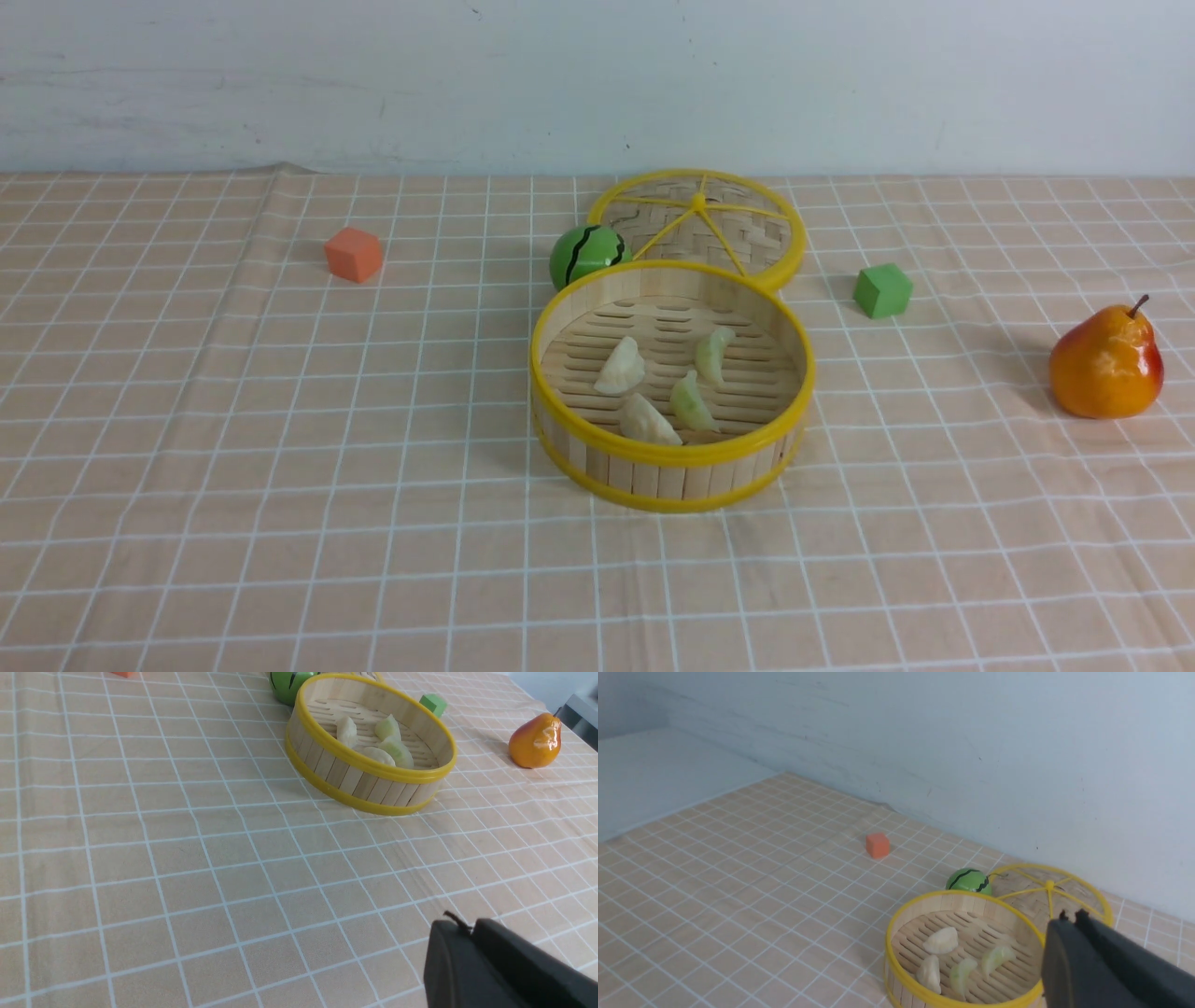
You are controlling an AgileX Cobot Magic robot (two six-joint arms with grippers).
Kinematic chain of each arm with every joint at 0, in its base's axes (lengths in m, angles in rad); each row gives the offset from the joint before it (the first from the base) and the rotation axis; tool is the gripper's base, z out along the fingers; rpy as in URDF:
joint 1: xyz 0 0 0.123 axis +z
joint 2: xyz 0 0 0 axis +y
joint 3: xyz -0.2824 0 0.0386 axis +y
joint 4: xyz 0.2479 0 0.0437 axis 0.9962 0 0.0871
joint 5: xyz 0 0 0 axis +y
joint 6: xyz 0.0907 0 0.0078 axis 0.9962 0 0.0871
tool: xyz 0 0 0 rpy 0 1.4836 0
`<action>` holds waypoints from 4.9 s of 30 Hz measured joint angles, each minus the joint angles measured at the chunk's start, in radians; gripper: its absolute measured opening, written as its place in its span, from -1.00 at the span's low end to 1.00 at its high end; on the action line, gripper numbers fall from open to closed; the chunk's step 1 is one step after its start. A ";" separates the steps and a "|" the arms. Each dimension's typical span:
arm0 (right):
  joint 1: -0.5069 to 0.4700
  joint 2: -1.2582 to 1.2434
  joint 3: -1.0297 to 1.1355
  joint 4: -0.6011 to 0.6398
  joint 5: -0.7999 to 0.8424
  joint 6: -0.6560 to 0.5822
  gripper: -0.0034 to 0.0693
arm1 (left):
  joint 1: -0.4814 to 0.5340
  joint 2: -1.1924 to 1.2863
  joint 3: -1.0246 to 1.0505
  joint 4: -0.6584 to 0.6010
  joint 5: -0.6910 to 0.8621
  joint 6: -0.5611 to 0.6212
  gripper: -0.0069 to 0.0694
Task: Put the dumplings into the steamer on the table with the brown tablecloth.
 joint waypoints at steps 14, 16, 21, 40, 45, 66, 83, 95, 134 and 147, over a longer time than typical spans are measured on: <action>0.000 -0.016 0.012 0.000 0.018 0.000 -0.88 | 0.000 0.000 0.000 0.001 0.000 0.000 -0.67; 0.000 -0.031 0.051 -0.029 0.008 0.016 -0.91 | 0.000 0.000 0.000 0.001 0.000 0.000 -0.66; -0.029 -0.103 0.196 -0.183 -0.048 0.160 -0.96 | 0.000 0.000 0.000 0.001 0.000 0.000 -0.64; -0.392 -0.475 0.870 -0.408 -0.172 0.571 -0.96 | 0.000 0.000 0.000 0.001 0.000 0.000 -0.58; -0.392 -0.476 0.874 -0.405 -0.188 0.563 -0.96 | 0.000 0.000 0.000 0.008 0.000 0.000 -0.58; -0.392 -0.476 0.873 -0.330 -0.177 0.419 -0.96 | 0.000 0.000 0.000 0.008 0.000 0.000 -0.58; -0.392 -0.476 0.873 -0.329 -0.177 0.418 -0.93 | 0.000 0.000 0.000 0.008 0.000 0.000 -0.57; -0.392 -0.476 0.873 -0.329 -0.177 0.418 -0.91 | 0.000 0.000 0.004 0.008 -0.012 0.000 -0.53; -0.392 -0.476 0.873 -0.329 -0.177 0.418 -0.85 | 0.547 -0.042 0.457 0.075 -0.424 0.072 -0.86; -0.392 -0.476 0.873 -0.329 -0.177 0.418 -0.81 | 0.547 -0.042 0.457 0.074 -0.420 0.115 -0.86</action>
